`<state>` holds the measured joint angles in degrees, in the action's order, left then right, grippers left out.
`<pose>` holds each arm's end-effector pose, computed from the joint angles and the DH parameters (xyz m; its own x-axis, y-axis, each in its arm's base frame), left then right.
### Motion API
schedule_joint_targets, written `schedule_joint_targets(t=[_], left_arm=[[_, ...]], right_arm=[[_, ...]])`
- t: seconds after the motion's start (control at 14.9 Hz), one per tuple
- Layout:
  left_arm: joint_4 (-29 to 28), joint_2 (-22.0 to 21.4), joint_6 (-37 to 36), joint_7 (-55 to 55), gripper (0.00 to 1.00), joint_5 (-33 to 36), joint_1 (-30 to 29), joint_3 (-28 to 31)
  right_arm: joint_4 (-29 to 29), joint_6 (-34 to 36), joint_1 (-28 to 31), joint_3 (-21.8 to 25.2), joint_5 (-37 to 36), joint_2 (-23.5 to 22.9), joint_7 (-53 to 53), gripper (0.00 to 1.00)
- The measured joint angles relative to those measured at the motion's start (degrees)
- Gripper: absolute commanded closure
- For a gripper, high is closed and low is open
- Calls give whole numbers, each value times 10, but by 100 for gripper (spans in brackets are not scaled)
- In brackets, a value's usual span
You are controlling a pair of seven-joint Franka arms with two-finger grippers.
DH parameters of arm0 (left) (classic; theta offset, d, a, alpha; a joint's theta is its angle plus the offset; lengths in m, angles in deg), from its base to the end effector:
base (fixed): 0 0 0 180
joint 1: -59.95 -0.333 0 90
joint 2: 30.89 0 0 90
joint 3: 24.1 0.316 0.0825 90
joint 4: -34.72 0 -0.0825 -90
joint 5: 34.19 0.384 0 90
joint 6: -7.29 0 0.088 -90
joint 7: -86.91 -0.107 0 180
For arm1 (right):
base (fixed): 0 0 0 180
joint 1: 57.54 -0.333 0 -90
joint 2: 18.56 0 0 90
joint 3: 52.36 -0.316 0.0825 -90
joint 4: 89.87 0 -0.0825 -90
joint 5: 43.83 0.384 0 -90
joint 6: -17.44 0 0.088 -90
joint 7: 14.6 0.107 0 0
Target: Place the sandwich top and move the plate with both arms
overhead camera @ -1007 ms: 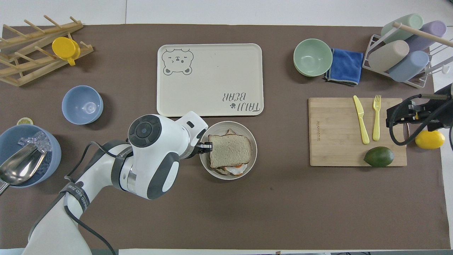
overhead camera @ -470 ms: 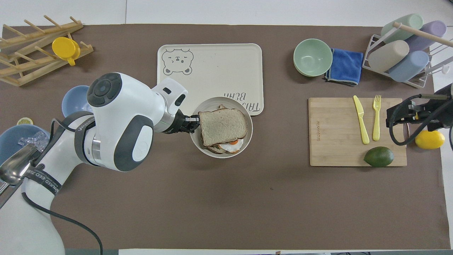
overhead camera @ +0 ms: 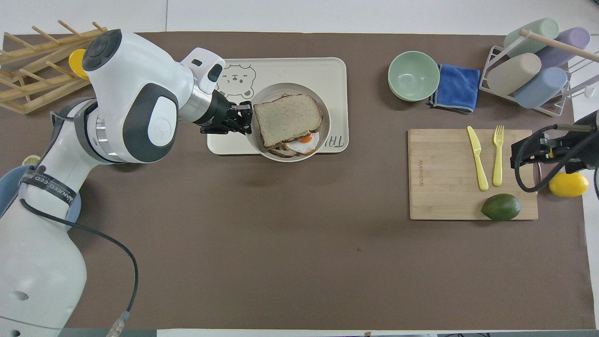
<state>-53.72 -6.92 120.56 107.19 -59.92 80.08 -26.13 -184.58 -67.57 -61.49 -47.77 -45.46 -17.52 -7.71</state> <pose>0.6227 -0.2798 0.4188 0.9798 0.1121 -0.1656 0.1684 -0.9093 0.3805 0.5361 -0.0096 0.5892 0.9802 -0.1331 -0.1463 -0.1278 -0.9908 0.0448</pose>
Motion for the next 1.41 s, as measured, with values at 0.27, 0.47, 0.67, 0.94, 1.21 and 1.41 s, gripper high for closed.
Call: schedule_joint_targets(t=[0.27, 0.47, 0.67, 0.94, 1.21, 1.41], left_arm=[[75, 77, 1, 0, 100, -3, -15, 16], [87, 105, 34, 0, 100, -3, -17, 23], [86, 116, 67, 0, 100, 6, -16, 25], [45, 121, 138, 0, 100, 20, -14, 26], [35, 121, 151, 0, 94, 21, -12, 26], [34, 120, 151, -2, 0, 37, -12, 26]], right_arm=[[0, 0, 0, 0, 0, 0, 0, 0], [0, 0, 0, 0, 0, 0, 0, 0], [0, 0, 0, 0, 0, 0, 0, 0], [0, 0, 0, 0, 0, 0, 0, 0], [0, 0, 0, 0, 0, 0, 0, 0], [0, 0, 0, 0, 0, 0, 0, 0]])
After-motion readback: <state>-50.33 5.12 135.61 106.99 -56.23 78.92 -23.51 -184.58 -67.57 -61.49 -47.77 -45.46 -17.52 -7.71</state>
